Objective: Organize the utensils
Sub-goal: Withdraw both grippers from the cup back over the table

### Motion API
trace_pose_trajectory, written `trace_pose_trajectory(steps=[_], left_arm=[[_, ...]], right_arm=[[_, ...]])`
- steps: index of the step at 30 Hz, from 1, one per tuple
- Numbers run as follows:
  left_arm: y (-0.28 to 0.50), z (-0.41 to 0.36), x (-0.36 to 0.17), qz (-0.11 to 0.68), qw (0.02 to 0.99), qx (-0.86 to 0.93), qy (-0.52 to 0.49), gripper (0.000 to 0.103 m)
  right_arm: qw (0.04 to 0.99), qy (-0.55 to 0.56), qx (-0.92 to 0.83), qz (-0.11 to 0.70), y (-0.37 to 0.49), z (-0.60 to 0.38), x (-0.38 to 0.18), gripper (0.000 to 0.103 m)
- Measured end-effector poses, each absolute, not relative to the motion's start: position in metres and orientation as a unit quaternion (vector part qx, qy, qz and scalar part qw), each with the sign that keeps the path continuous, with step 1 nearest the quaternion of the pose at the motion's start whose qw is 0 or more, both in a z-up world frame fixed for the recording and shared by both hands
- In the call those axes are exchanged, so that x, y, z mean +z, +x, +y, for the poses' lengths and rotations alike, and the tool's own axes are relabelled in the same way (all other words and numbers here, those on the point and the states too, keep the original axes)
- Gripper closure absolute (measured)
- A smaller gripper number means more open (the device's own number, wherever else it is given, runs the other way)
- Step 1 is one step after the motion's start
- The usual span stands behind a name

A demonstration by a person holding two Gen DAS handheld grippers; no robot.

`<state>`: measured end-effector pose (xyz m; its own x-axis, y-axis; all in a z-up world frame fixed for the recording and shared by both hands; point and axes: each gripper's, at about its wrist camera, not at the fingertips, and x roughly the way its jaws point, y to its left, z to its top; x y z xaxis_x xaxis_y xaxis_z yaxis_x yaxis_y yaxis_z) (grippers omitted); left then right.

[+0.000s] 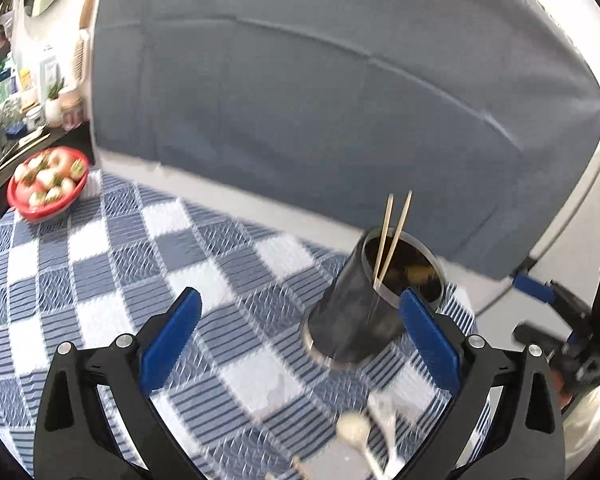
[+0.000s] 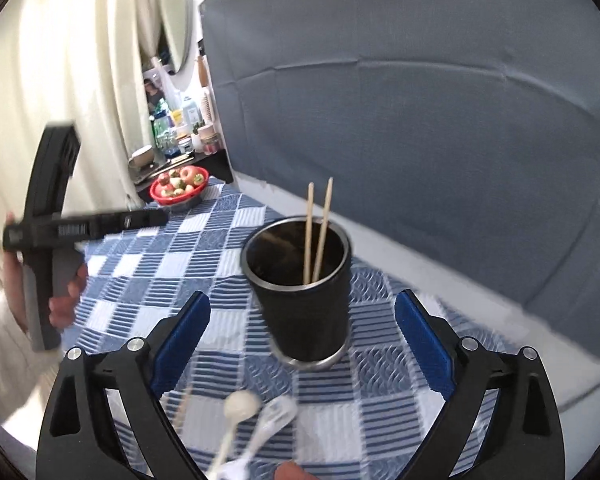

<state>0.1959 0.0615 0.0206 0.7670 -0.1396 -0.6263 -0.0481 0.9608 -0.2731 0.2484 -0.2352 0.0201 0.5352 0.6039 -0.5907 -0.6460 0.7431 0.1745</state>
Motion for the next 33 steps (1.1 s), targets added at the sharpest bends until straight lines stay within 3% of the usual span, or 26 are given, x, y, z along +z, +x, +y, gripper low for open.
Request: trace_pose_trajectory(steps=[7,14,18,25,33], left_arm=[[0.140,0.075,-0.002,0.391,0.907,-0.034,-0.151,0.006],[0.089,0.073,-0.025,0.421,0.897,-0.014,-0.133,0.006],[0.069,0.069,-0.045,0.452,0.882,-0.016,-0.132,0.006],[0.054,0.054,-0.074,0.492,0.863,-0.018,-0.116,0.006],[0.062,0.044,-0.104,0.536,0.833,-0.029,-0.133,0.006]], right_arm=[[0.845,0.065,0.330,0.416,0.219,-0.235,0.006,0.008],[0.846,0.102,0.302,0.427,0.172,-0.236,-0.014,0.008],[0.862,0.016,0.286,0.419,0.141,-0.224,-0.027,0.008],[0.823,-0.081,0.302,0.475,0.108,-0.196,-0.066,0.008],[0.795,-0.100,0.311,0.512,0.084,-0.183,-0.101,0.008]])
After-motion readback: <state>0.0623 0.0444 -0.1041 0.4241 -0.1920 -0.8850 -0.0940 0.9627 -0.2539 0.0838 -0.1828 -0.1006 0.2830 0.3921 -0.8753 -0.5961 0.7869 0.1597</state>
